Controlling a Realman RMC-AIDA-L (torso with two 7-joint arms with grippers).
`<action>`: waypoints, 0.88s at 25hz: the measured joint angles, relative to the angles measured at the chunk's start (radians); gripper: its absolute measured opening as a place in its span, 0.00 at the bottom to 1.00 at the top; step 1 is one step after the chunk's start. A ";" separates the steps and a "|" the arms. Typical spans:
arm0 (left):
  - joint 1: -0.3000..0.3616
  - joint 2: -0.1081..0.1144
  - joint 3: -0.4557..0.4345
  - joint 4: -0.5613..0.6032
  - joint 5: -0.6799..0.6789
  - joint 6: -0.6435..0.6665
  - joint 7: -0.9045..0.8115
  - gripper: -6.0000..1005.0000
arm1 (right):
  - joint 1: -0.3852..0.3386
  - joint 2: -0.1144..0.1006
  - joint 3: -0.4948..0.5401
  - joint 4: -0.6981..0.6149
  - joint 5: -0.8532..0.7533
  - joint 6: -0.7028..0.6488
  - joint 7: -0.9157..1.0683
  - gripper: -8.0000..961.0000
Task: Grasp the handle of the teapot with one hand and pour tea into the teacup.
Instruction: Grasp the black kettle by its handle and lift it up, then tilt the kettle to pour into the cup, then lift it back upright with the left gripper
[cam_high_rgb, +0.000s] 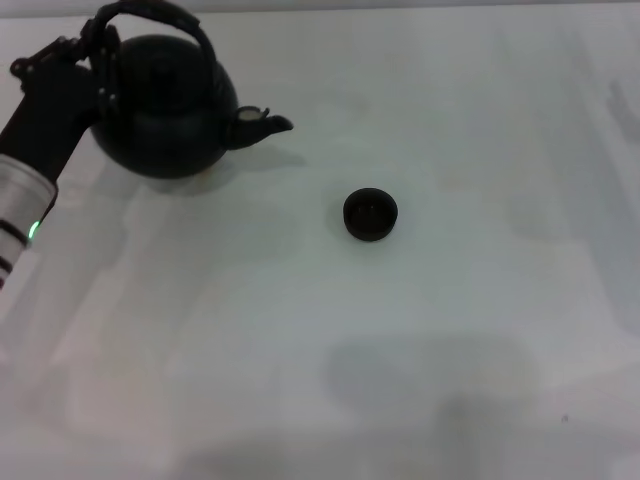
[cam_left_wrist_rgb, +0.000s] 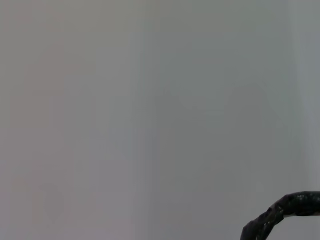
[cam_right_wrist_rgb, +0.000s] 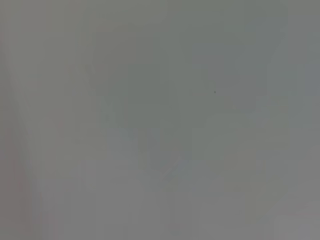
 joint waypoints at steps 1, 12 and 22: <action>-0.008 0.000 0.000 -0.004 0.006 0.000 0.000 0.13 | 0.000 0.000 0.000 0.000 0.000 0.000 0.000 0.90; -0.110 0.006 0.000 -0.104 0.129 0.001 -0.080 0.13 | -0.004 0.002 0.000 0.009 0.000 -0.027 0.001 0.90; -0.122 0.005 0.001 -0.128 0.208 0.095 -0.061 0.13 | -0.008 0.000 -0.001 0.000 0.001 -0.018 0.042 0.90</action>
